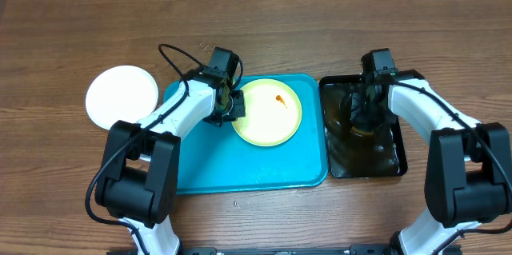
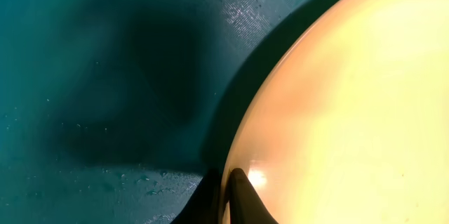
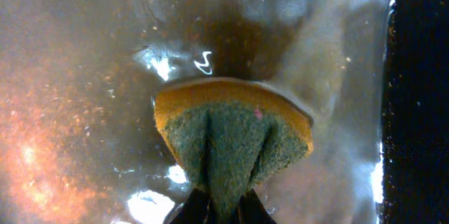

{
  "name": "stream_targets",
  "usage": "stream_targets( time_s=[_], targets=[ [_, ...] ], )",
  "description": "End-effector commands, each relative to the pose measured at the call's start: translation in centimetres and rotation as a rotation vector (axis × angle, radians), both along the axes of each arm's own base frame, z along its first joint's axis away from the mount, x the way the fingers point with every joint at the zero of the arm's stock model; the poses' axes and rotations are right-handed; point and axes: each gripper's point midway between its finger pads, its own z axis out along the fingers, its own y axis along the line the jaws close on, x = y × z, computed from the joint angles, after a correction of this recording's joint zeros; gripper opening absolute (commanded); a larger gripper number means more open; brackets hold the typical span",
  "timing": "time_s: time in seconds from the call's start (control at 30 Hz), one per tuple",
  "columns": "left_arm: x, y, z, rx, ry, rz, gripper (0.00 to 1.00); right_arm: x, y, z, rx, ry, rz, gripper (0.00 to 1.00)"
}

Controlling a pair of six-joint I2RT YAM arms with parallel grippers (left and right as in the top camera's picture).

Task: Clean dirty plates on tray and stack at the side
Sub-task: 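Lift the sponge within the water tray with the right gripper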

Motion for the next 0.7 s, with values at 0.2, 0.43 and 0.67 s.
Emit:
stream_targets(
  time_s=[0.2,0.43,0.67],
  targets=[
    [0.1,0.0,0.5,0.018,-0.029,-0.090,0.04,1.9,0.3,5.0,0.005,0.001,-0.001,0.04],
    [-0.2,-0.1,0.6,0.035,-0.030,-0.225,0.04,0.4,-0.6,5.2,-0.044,0.066,0.000,0.04],
    [-0.3,-0.1,0.6,0.040,-0.030,-0.251,0.25,0.2,-1.1,5.3,-0.073,0.072,-0.001,0.04]
  ],
)
